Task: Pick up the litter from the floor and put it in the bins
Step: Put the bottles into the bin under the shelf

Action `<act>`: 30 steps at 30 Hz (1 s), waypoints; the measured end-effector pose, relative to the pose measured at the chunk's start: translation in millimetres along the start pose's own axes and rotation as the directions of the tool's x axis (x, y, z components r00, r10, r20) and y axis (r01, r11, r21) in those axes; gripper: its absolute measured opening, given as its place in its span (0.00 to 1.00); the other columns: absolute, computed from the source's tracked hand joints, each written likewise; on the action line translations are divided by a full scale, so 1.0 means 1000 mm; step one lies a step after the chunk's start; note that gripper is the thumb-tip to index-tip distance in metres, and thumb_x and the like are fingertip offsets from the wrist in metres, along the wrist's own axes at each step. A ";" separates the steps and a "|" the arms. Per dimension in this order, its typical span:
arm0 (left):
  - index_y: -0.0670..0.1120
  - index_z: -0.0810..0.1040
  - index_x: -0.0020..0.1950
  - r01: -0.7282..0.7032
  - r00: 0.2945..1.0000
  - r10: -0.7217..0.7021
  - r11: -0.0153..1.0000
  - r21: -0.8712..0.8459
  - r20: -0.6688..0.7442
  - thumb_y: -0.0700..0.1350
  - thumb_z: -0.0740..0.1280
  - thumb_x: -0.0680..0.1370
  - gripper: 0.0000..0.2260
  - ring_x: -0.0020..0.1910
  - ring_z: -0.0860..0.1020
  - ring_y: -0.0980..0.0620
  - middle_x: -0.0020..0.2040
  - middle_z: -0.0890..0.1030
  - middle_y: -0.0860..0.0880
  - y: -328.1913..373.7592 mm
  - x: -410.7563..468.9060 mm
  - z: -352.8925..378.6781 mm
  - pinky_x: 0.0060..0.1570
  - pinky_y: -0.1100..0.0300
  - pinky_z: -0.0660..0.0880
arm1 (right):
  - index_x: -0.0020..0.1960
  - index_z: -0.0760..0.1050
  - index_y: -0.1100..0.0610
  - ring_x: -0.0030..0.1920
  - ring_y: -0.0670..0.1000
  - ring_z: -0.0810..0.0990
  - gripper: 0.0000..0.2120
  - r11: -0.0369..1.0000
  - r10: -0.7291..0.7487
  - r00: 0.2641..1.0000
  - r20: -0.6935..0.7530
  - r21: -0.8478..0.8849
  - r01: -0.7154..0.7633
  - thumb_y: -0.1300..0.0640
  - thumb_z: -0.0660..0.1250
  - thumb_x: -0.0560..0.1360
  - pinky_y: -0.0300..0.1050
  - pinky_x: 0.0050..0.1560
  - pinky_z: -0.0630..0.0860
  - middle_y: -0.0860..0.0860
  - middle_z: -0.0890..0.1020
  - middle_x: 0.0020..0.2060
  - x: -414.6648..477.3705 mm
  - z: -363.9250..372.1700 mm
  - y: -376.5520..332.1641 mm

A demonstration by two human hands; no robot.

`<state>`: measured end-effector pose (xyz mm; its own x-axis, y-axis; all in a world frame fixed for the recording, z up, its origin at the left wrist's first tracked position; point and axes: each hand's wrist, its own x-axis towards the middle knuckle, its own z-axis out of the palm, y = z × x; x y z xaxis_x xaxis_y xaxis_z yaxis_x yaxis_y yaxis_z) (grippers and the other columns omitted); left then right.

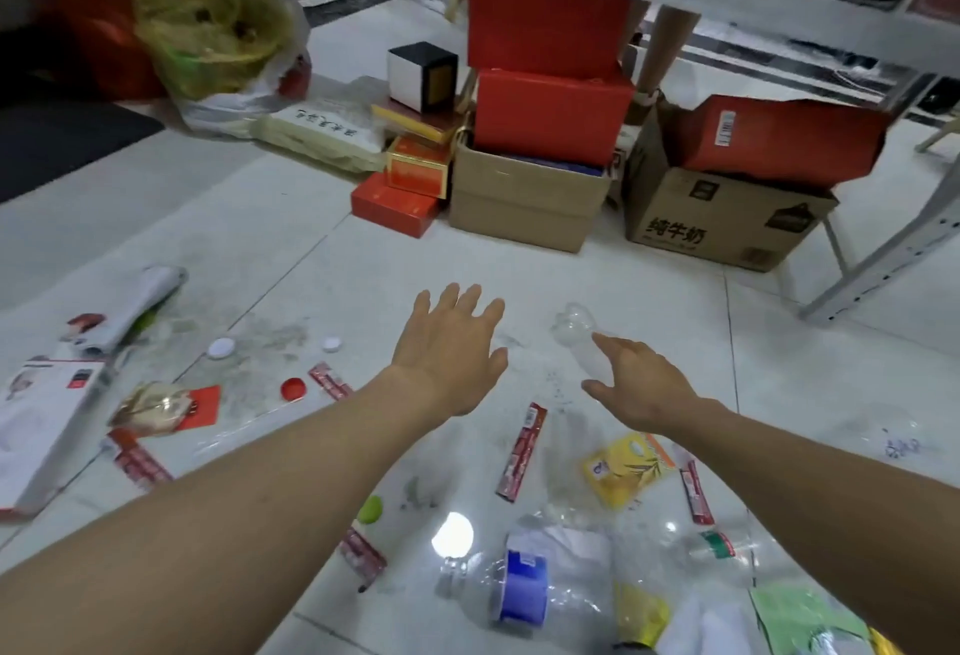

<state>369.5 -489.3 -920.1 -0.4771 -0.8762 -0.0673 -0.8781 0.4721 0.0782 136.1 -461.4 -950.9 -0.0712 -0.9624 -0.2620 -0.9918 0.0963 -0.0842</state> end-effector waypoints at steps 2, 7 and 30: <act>0.50 0.52 0.79 -0.017 1.000 0.017 1.000 -0.003 0.017 0.57 0.51 0.82 0.26 0.78 0.51 0.44 0.79 0.53 0.45 0.014 0.011 0.010 0.74 0.46 0.49 | 0.76 0.59 0.53 0.66 0.57 0.71 0.31 1.000 0.008 1.000 -0.010 0.018 -0.008 0.45 0.63 0.77 0.50 0.61 0.72 0.52 0.71 0.70 0.009 0.007 0.020; 0.51 0.50 0.79 -0.006 0.999 0.007 1.000 -0.020 0.035 0.57 0.51 0.82 0.27 0.78 0.51 0.46 0.79 0.53 0.46 0.038 0.037 0.034 0.75 0.47 0.48 | 0.74 0.61 0.56 0.66 0.59 0.71 0.29 0.994 0.073 0.997 -0.010 0.087 -0.071 0.47 0.64 0.77 0.52 0.62 0.71 0.55 0.73 0.67 0.039 0.022 0.061; 0.51 0.50 0.79 -0.010 0.998 0.014 0.998 -0.064 0.061 0.57 0.53 0.82 0.28 0.76 0.57 0.47 0.78 0.57 0.46 0.040 0.053 0.088 0.74 0.49 0.55 | 0.77 0.54 0.53 0.61 0.61 0.73 0.37 0.923 0.071 0.997 0.020 0.378 -0.073 0.51 0.69 0.74 0.52 0.55 0.73 0.60 0.74 0.59 0.092 0.100 0.053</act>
<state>305.4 -508.1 -1007.9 -0.4908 -0.8621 -0.1263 -0.8690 0.4739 0.1426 88.1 -519.0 -1075.8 -0.1390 -0.9479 -0.2867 -0.8698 0.2553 -0.4222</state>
